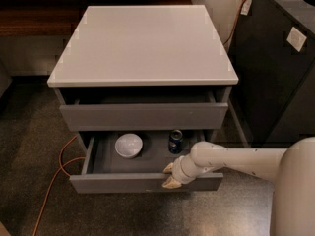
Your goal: Pick pepsi can from middle drawer and place on counter
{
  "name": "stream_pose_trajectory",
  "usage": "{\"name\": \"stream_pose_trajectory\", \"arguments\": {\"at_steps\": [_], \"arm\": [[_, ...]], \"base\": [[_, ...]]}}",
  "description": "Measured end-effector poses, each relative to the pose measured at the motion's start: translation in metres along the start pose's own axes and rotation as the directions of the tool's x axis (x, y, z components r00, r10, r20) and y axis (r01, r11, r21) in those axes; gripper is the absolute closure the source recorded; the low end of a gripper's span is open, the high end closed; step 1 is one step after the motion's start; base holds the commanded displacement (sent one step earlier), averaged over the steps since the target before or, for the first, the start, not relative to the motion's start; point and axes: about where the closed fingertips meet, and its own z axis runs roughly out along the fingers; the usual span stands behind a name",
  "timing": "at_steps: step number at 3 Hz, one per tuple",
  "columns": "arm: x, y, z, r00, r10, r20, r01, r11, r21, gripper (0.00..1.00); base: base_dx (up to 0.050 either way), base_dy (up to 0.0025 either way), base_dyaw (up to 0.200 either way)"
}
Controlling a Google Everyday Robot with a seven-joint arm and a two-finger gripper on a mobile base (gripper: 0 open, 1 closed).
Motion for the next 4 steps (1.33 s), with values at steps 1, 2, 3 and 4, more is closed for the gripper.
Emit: {"name": "stream_pose_trajectory", "arguments": {"at_steps": [1,2,3,4], "arm": [[0.0,0.0001,0.0,1.0,0.0,0.0,0.0,1.0,0.0,1.0],[-0.0001,0.0001,0.0,1.0,0.0,0.0,0.0,1.0,0.0,1.0],[-0.0002,0.0002,-0.0002,1.0,0.0,0.0,0.0,1.0,0.0,0.82],[-0.0002,0.0002,-0.0002,1.0,0.0,0.0,0.0,1.0,0.0,0.6]], "base": [[0.0,0.0,0.0],[0.0,0.0,0.0],[0.0,0.0,0.0],[0.0,0.0,0.0]]}}
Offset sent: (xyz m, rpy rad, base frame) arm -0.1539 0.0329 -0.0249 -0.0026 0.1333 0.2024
